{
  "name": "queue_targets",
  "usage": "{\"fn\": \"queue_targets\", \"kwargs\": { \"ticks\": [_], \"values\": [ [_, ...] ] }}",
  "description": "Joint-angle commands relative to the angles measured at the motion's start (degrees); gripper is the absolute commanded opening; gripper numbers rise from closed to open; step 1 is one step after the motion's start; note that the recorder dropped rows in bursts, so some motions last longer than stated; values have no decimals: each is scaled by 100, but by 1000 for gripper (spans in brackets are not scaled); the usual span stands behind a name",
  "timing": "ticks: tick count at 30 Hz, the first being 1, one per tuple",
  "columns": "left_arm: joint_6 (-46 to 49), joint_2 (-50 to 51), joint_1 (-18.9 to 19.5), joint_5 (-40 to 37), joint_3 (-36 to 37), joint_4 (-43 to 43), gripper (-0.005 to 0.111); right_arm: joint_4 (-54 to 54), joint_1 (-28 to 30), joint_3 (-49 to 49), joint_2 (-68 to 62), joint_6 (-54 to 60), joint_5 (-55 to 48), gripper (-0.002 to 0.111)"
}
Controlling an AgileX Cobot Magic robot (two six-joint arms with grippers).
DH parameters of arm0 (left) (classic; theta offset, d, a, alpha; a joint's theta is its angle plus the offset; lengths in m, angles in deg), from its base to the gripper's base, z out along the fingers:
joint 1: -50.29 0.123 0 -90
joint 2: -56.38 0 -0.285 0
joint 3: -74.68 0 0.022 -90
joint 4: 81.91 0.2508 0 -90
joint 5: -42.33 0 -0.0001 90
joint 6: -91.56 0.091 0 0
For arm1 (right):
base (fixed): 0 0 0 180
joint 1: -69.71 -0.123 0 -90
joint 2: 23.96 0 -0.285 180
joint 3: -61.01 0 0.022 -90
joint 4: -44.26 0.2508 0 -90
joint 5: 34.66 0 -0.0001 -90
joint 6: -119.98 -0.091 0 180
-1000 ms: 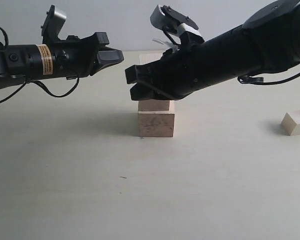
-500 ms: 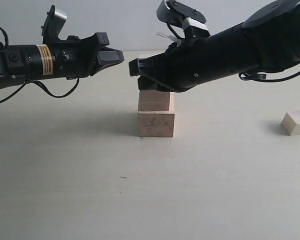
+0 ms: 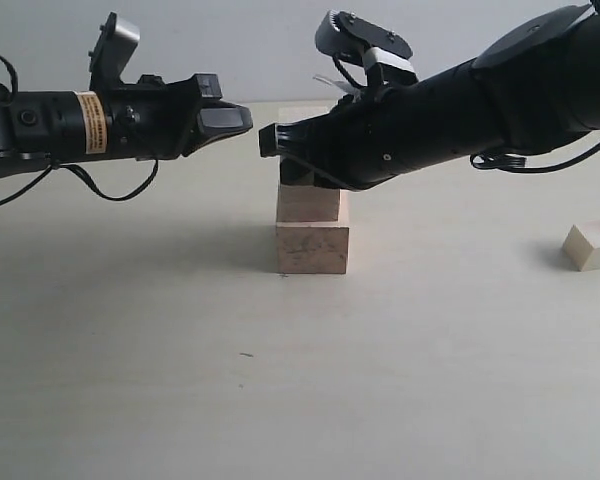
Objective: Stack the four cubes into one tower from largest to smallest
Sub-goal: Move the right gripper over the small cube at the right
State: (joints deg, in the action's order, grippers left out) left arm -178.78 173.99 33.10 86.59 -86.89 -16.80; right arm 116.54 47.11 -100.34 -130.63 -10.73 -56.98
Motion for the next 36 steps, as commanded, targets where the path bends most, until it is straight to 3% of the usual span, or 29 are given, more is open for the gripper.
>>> {"fn": "queue_targets", "kwargs": {
  "ticks": [1, 7, 13, 17, 19, 20, 22, 23, 25, 27, 28, 31, 35, 36],
  "values": [
    [32, 14, -130, 85, 1, 29, 0, 26, -10, -29, 8, 49, 174, 0],
    [37, 14, -140, 49, 1, -102, 0, 26, -10, -49, 8, 49, 244, 0],
    [174, 14, -96, -16, 1, -189, 0, -50, -10, -49, 133, 49, -354, 0],
    [162, -67, 439, -133, 1, -626, 0, -686, -10, -49, 618, -496, -377, 0],
    [102, -157, 718, -248, 1, -755, 0, -1537, -10, -49, 894, -1158, -489, 0],
    [-23, -302, 1113, -437, 1, -754, 0, -2804, -10, -49, 1190, -2095, -756, 0],
    [-76, -556, 1497, -935, 75, -725, 0, -4902, -10, -49, 1429, -3548, -1153, 0],
    [-76, -845, 1797, -1507, 189, -725, 0, -6520, 4, -49, 1567, -4929, -1667, 0],
    [10, -1195, 2068, -2179, 388, -736, 0, -7492, 136, -49, 1612, -5793, -2161, 0],
    [222, -1708, 2365, -2850, 720, -736, 0, -7764, 489, -49, 1612, -5820, -2491, 0],
    [381, -2137, 2567, -3136, 1039, -736, 0, -7604, 965, -49, 1545, -5526, -2704, 0],
    [1045, -3853, 3129, -3161, 1866, -747, 0, -7228, 2111, -49, 1068, -4538, -3418, 0],
    [1509, -4979, 3166, -3008, 2379, -735, 0, -7228, 2534, -49, 824, -4337, -3582, 0],
    [1481, -5400, 3166, -2672, 2677, -746, 0, -7228, 2534, -49, 824, -4324, -3428, 0]
  ]
}}
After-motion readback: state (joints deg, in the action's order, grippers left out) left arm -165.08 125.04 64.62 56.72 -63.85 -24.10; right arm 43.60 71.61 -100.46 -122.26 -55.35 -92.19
